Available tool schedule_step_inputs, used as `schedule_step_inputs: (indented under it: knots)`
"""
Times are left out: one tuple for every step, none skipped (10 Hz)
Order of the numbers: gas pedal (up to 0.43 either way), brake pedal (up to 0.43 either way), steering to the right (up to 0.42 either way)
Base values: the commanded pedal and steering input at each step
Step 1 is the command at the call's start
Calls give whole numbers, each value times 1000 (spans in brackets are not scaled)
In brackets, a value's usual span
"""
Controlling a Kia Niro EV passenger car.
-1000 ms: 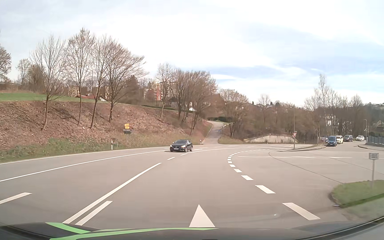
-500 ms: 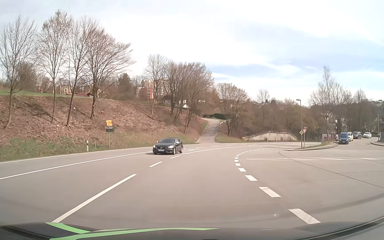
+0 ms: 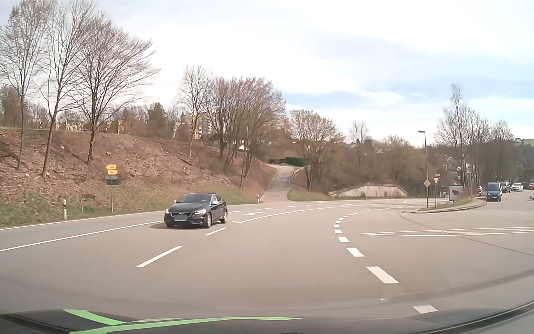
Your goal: Follow the waypoints while adhering to traffic rules and regulations
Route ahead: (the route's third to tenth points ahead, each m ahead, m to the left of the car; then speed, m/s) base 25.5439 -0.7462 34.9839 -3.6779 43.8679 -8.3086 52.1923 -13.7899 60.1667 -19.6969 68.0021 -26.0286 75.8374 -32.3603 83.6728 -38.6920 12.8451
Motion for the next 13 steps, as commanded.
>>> schedule_step_inputs:
  knots:
    - [0,67,38]
    - [0,67,40]
    - [0,67,44]
    - [0,61,46]
    - [0,49,48]
    - [0,18,50]
    - [0,6,52]
    - [0,0,55]
    - [0,0,58]
    - [0,0,59]
    - [0,0,60]
    - [0,0,61]
    - [0,0,61]
